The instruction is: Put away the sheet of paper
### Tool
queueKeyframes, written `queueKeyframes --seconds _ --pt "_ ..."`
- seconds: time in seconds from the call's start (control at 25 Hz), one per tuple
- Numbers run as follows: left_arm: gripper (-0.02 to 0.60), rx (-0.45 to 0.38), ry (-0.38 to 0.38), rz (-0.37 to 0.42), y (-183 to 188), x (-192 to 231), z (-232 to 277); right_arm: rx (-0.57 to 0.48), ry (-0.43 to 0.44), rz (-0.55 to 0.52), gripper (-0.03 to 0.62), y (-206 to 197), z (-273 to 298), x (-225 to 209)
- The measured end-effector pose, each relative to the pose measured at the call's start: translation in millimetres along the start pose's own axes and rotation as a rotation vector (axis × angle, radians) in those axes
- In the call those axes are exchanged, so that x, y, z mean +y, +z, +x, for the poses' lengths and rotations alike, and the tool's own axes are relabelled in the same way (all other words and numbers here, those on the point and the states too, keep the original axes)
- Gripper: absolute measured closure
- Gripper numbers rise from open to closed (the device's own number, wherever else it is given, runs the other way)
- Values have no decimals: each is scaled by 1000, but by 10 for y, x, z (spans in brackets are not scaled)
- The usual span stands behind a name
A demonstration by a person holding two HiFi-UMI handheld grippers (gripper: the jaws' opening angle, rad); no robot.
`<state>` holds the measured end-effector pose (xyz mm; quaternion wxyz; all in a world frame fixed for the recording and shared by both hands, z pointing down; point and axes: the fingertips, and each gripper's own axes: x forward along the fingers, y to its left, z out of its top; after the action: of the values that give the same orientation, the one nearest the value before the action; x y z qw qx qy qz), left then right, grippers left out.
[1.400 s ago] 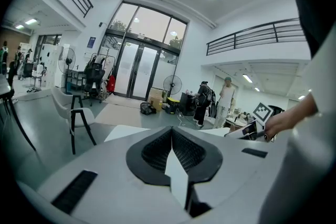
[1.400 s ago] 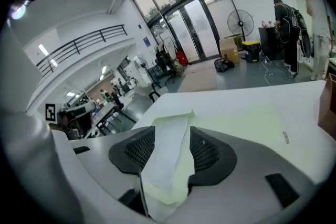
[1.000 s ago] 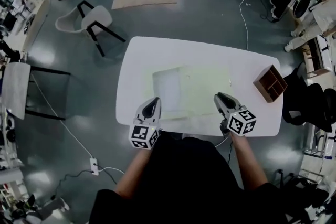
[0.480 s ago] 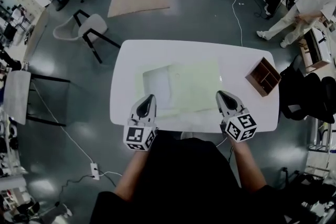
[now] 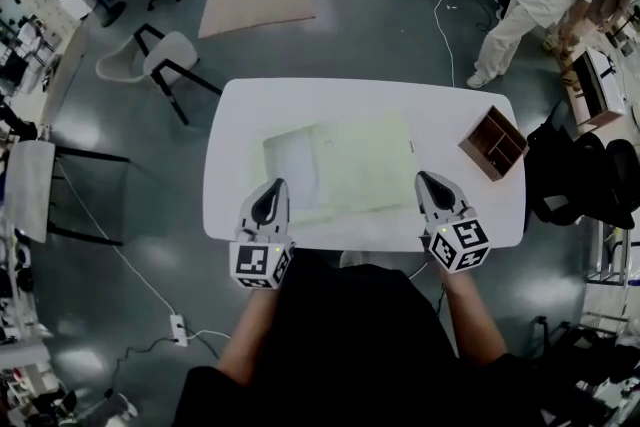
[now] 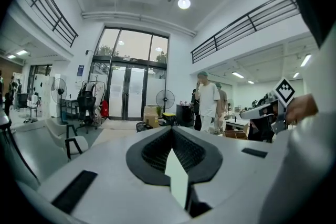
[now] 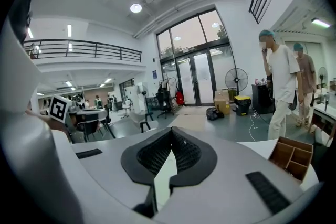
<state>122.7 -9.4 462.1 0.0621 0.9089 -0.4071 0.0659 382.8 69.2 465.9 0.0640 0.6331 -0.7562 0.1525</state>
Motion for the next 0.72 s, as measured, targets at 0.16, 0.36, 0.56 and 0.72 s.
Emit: queueKeyframes --seconds 0.16,0.36,0.56,0.72 --pt "577 3 0 -12 -41 -10 -10 6 -5 -15 595 -44 -47 -2" --pt "577 11 7 -25 -104 -9 -56 11 -8 -23 595 -85 -93 4" --pt "578 10 10 -23 -111 -30 -82 13 -9 -30 595 -107 -127 -1" --pt "578 12 12 -27 -117 -27 -127 11 -9 -36 595 -110 -145 27"
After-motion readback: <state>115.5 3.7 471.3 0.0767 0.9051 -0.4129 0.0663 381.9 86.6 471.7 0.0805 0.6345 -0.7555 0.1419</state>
